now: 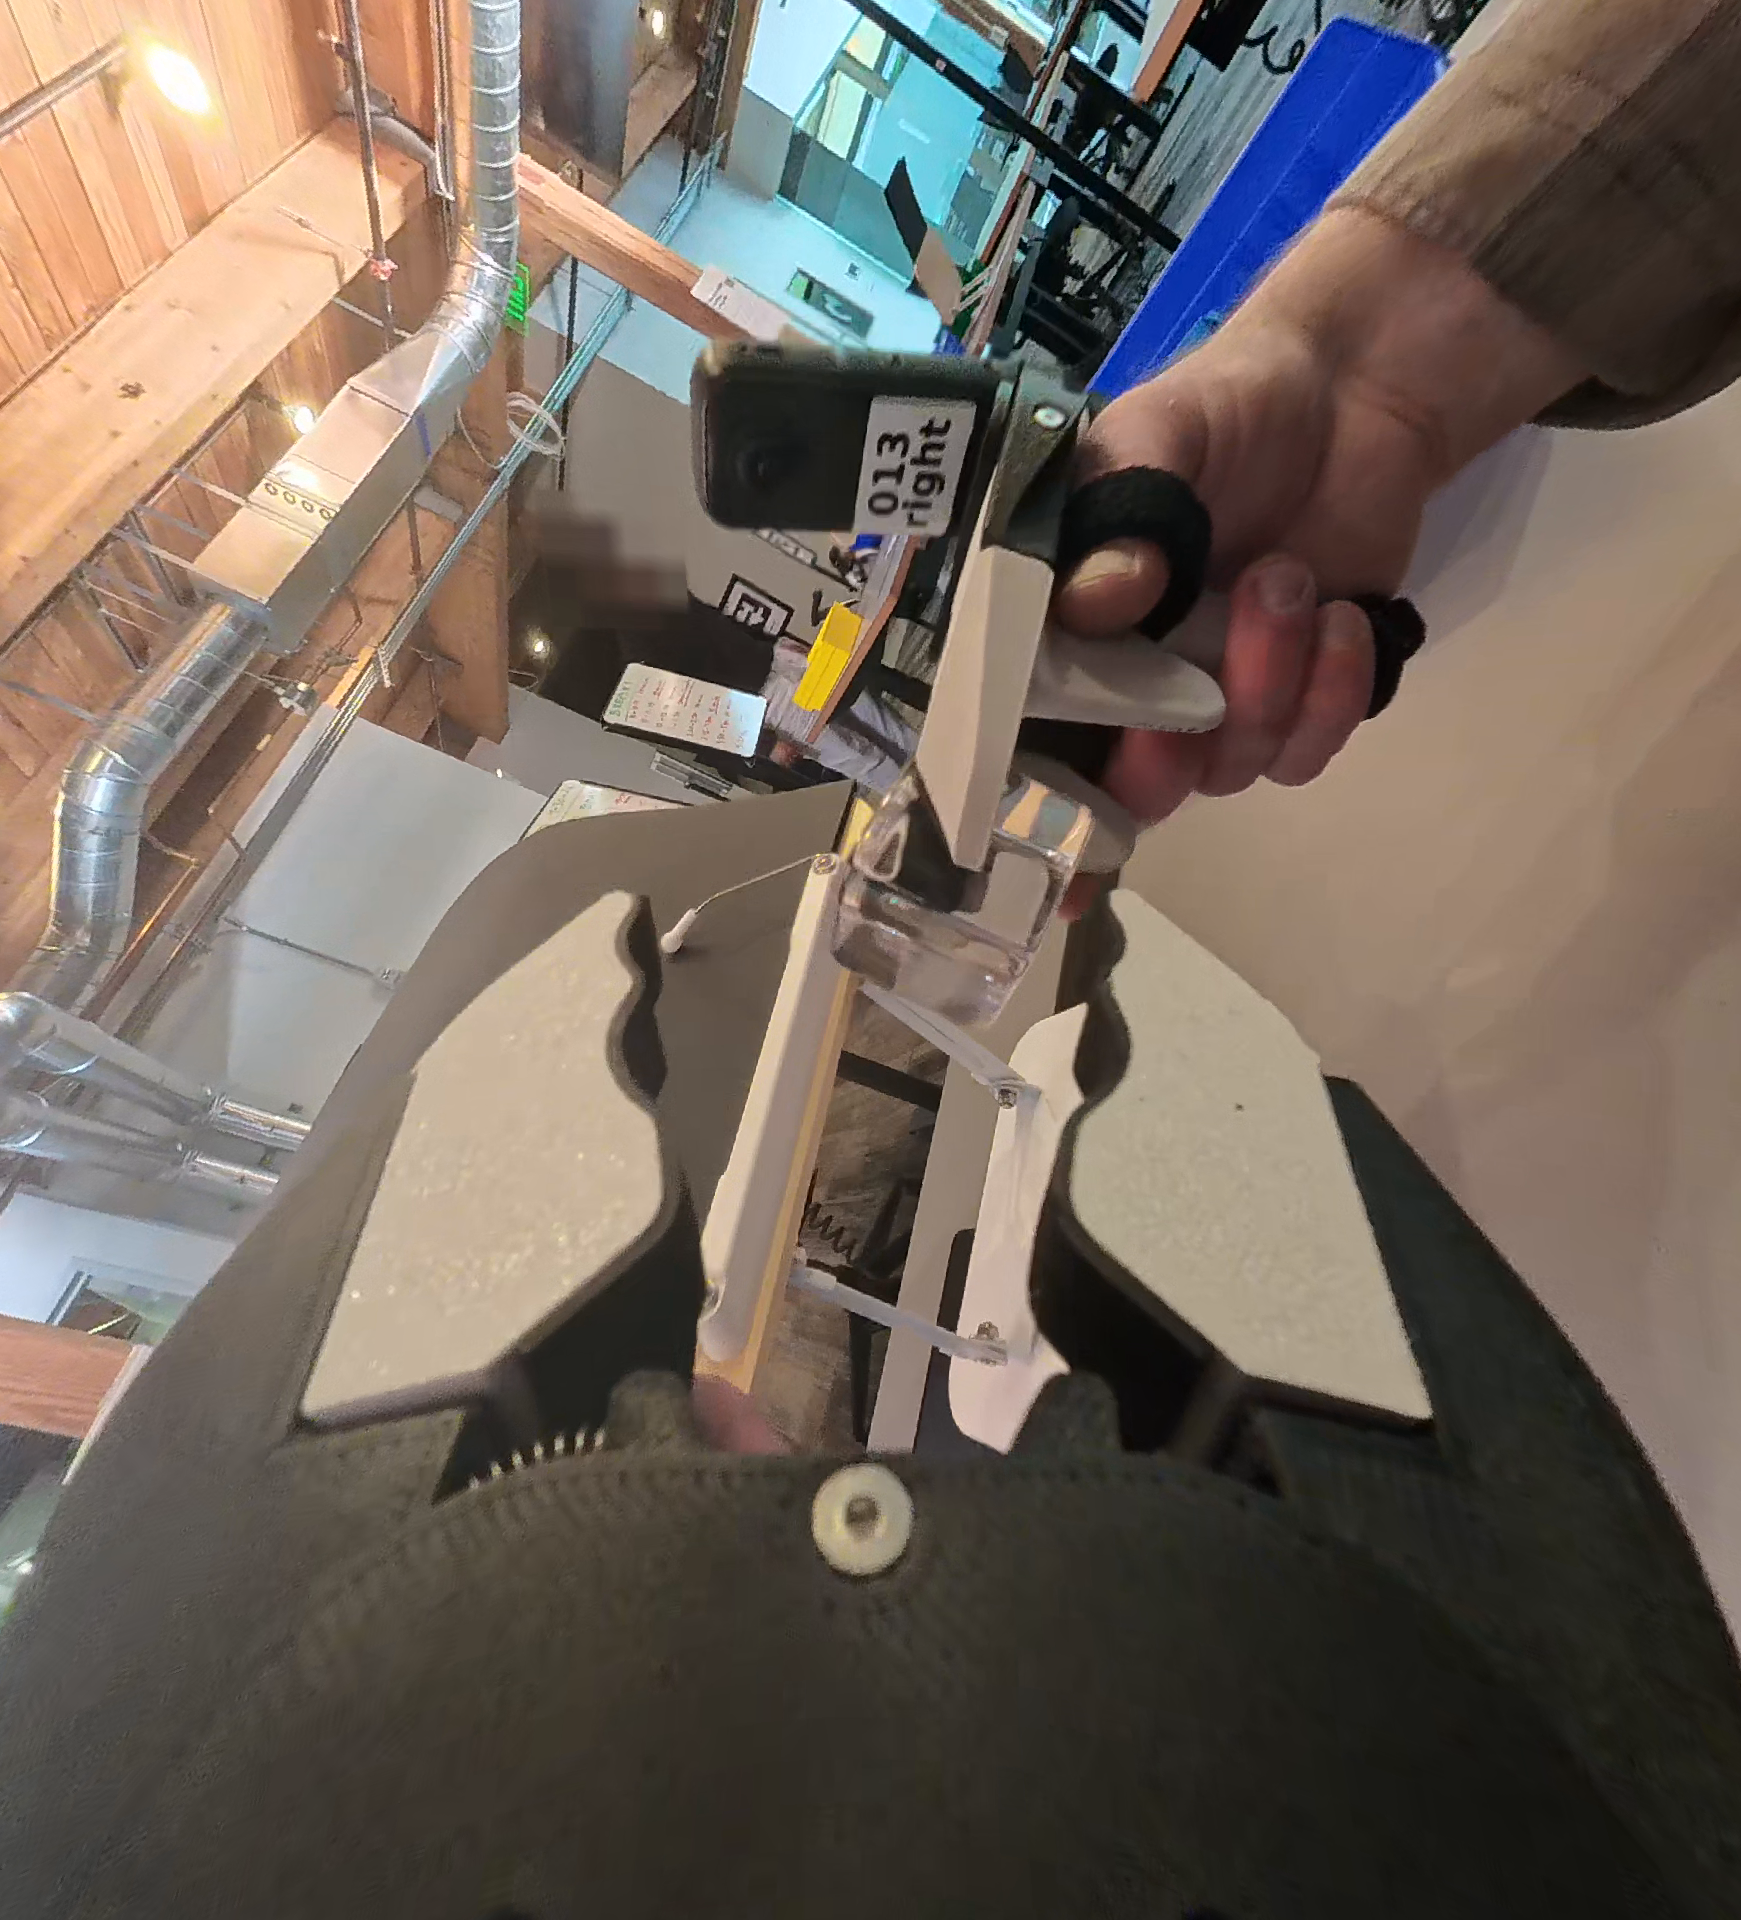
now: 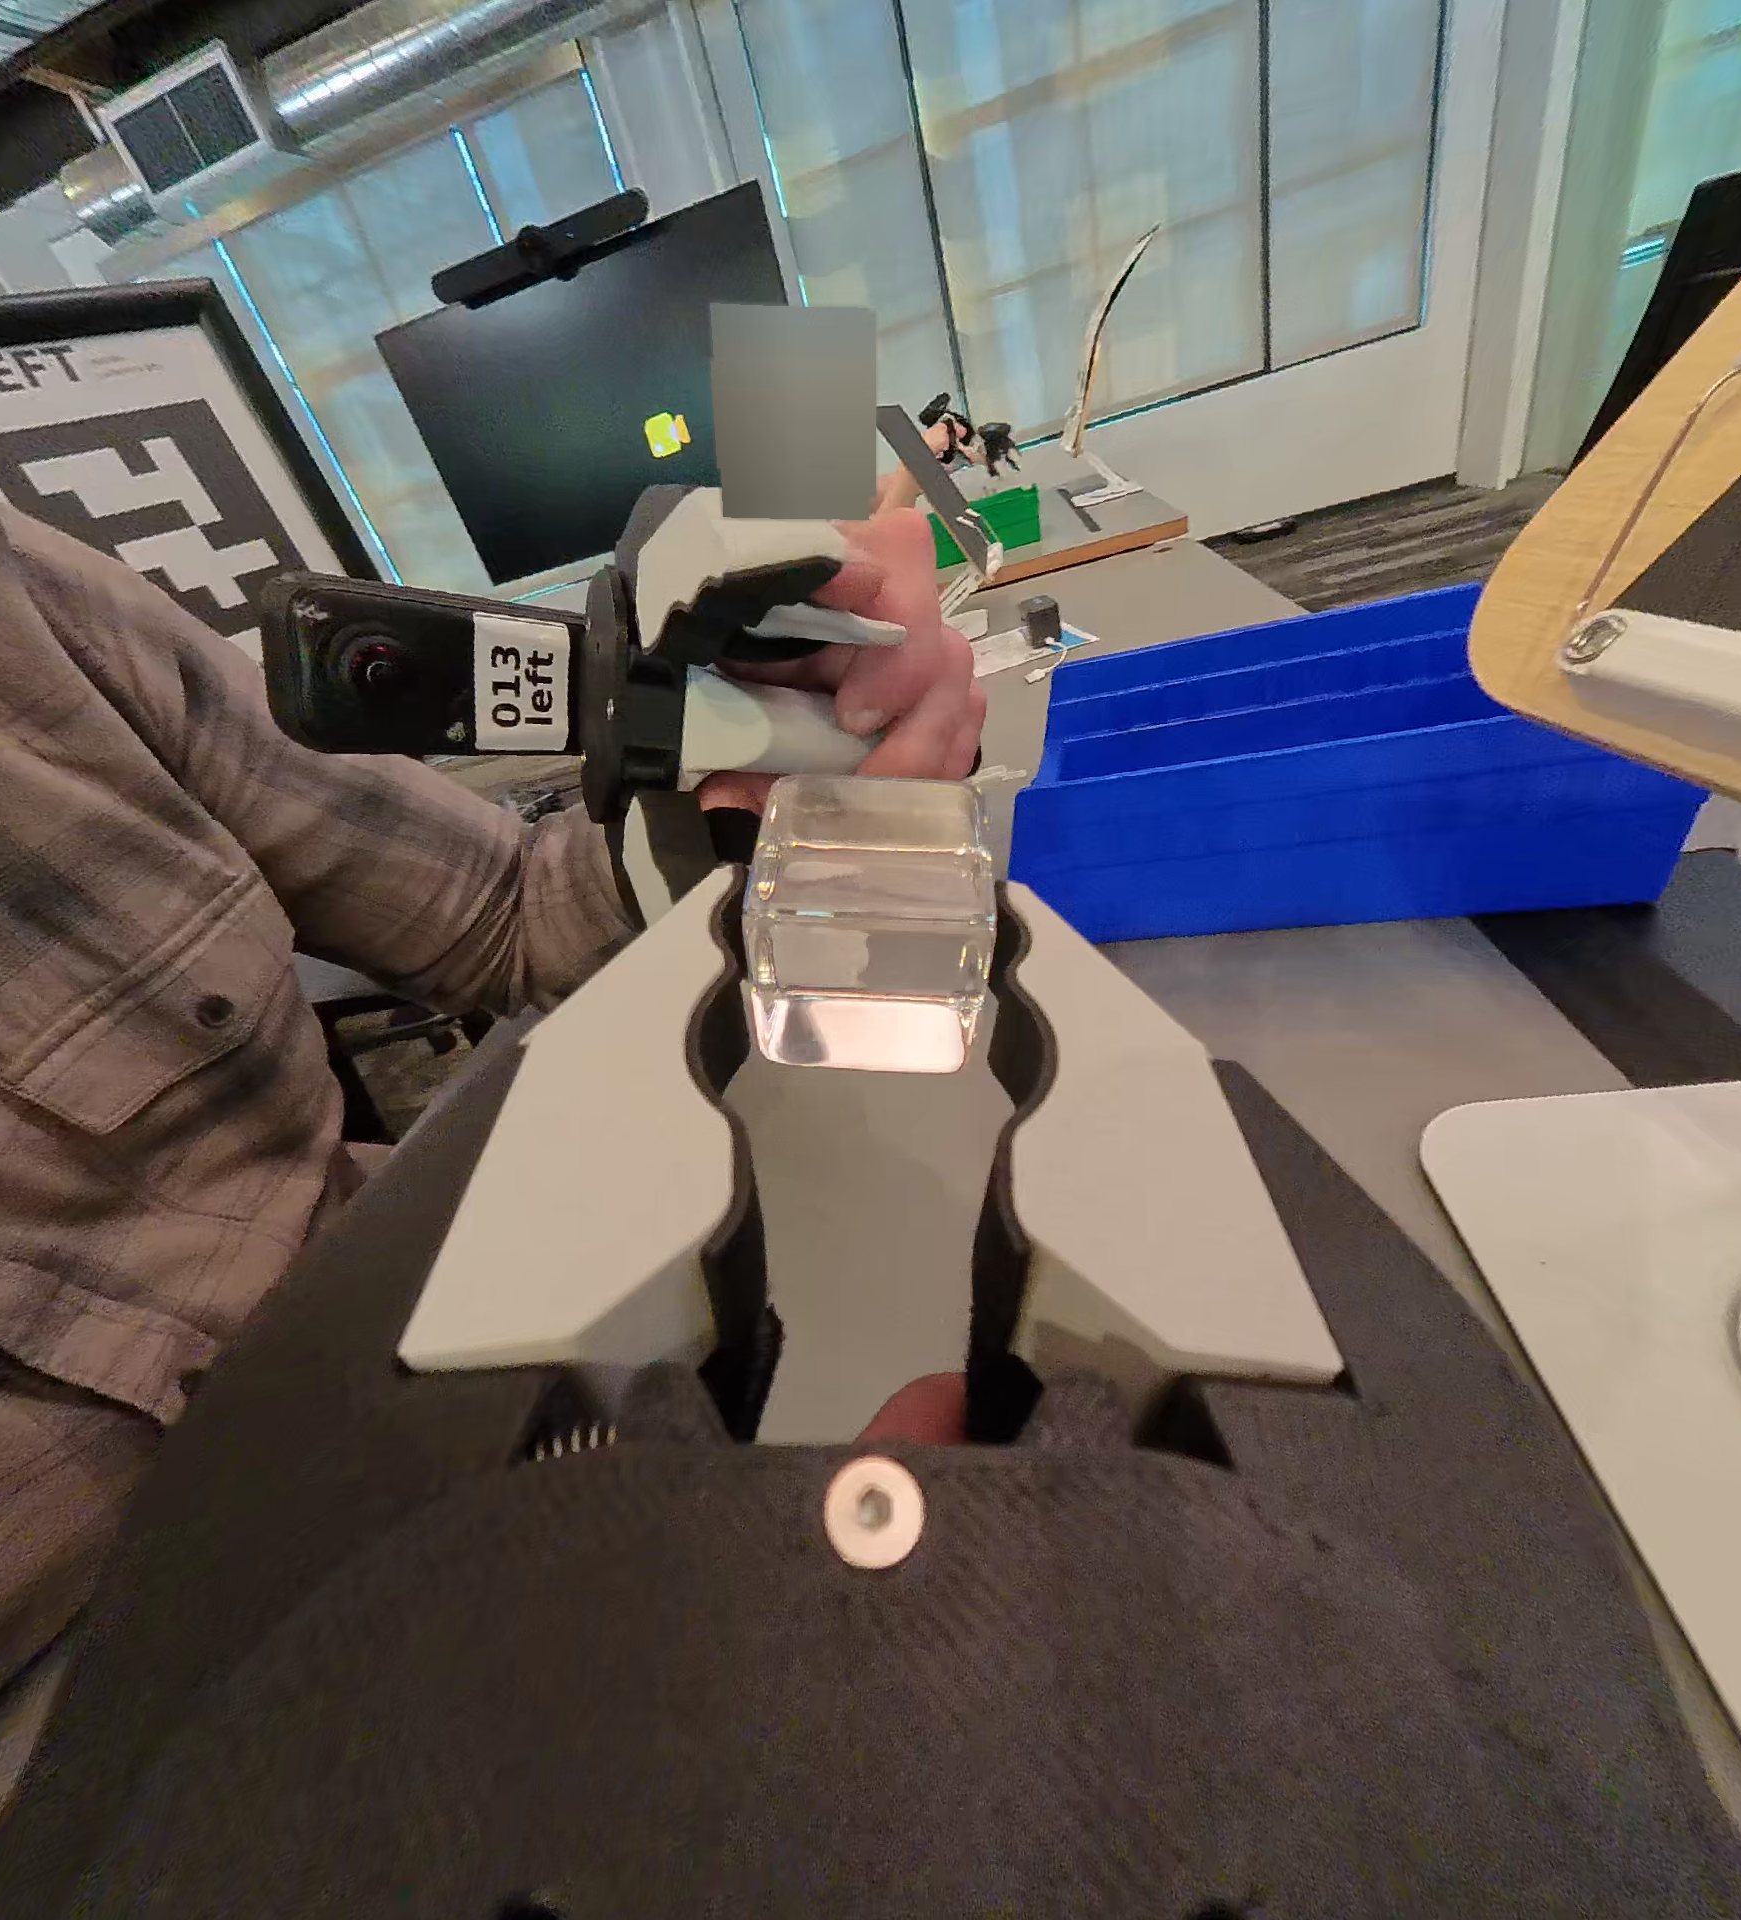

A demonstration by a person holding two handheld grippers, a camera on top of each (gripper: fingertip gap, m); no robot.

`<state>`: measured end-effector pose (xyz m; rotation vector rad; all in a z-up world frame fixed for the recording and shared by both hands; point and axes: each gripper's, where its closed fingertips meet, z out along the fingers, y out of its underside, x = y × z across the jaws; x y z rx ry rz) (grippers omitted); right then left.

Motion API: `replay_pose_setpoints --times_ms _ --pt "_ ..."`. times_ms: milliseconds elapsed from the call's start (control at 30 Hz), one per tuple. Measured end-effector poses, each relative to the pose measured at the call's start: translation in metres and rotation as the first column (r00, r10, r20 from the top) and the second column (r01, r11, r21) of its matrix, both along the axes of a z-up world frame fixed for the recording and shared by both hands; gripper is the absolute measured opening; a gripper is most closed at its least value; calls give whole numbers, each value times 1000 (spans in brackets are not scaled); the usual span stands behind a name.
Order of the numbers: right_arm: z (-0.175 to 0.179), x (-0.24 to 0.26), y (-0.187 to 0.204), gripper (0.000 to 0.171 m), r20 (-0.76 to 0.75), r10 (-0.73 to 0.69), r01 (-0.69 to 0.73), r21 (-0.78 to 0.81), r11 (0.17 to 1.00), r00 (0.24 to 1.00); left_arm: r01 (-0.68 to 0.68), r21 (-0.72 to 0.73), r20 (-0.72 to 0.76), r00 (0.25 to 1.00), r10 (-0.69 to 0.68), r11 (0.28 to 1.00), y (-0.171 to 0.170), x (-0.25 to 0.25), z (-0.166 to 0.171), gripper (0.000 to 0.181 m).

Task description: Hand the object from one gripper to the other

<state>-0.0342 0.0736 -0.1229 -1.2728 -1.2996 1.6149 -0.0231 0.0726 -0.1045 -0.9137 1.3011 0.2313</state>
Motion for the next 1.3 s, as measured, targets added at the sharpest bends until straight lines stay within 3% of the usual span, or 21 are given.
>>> replay_pose_setpoints --times_ms 267,467,600,733,800,933,1000,1100,1267,1300 --pt "-10 -3 -30 42 21 177 -175 -71 982 984 10 40 -115 993 -5 999 -5 13 -18 78" --pt "-15 0 -44 41 36 269 -265 -91 960 962 68 -28 -176 982 -72 997 -17 26 -37 46" --pt "-19 2 -46 41 48 294 -287 -110 951 955 74 -73 -170 982 -85 995 -19 27 -42 45" --pt "-11 -2 -36 44 7 227 -225 -103 969 974 44 -107 -130 990 -58 993 -12 22 -39 45" --pt "-3 -2 -29 57 -12 176 -176 -83 981 984 35 -157 -79 996 -48 987 -7 17 -37 46" --pt "13 2 -5 69 -44 -49 56 173 983 998 68 -351 146 989 -17 934 7 2 -22 46" --pt "20 6 3 72 -65 -146 160 349 923 987 136 -457 264 964 -12 879 11 -6 -17 46" --pt "22 7 7 72 -85 -260 253 631 733 962 297 -595 438 899 -9 747 12 -11 -11 45" --pt "8 -4 2 78 -86 -333 226 884 410 939 543 -706 606 796 -8 455 1 -11 -9 45" --pt "5 -7 0 77 -91 -334 211 915 344 938 566 -703 627 779 1 430 1 -12 -7 45"
